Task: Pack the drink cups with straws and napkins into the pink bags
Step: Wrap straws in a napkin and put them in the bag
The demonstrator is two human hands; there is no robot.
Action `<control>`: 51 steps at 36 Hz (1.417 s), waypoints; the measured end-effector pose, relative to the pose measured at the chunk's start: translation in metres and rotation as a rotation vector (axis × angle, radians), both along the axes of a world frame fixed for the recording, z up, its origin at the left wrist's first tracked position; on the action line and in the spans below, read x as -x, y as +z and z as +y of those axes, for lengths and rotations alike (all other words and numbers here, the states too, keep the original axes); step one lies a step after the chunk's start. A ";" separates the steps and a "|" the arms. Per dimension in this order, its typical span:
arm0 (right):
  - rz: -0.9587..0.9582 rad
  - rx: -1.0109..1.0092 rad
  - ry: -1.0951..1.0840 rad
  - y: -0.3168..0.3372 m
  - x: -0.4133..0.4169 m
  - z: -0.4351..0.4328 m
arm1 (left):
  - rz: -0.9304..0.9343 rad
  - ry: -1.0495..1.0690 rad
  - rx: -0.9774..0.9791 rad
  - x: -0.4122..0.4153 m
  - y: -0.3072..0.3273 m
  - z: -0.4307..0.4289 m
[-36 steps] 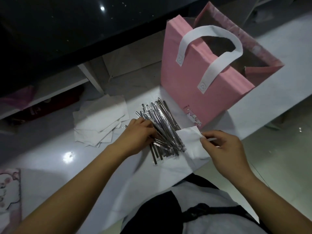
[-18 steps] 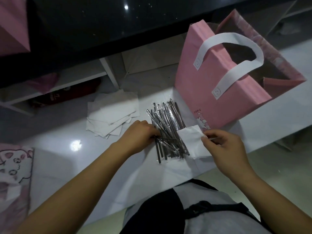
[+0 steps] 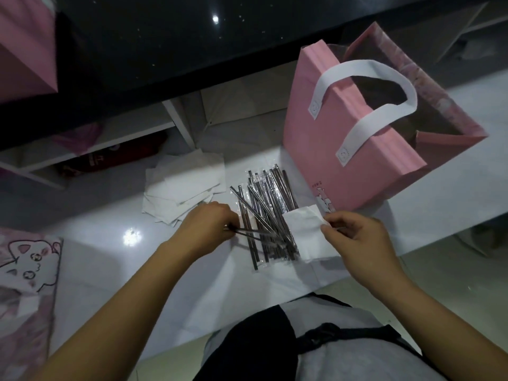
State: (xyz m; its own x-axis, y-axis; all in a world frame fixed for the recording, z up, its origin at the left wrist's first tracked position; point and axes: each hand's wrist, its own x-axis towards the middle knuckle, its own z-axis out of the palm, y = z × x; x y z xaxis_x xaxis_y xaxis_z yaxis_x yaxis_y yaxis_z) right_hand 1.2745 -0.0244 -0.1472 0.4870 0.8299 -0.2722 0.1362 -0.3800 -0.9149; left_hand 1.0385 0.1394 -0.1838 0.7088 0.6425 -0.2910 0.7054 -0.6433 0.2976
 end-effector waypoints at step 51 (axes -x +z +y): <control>0.684 0.132 0.134 0.007 0.022 0.039 | -0.933 0.832 0.746 -0.040 0.046 -0.093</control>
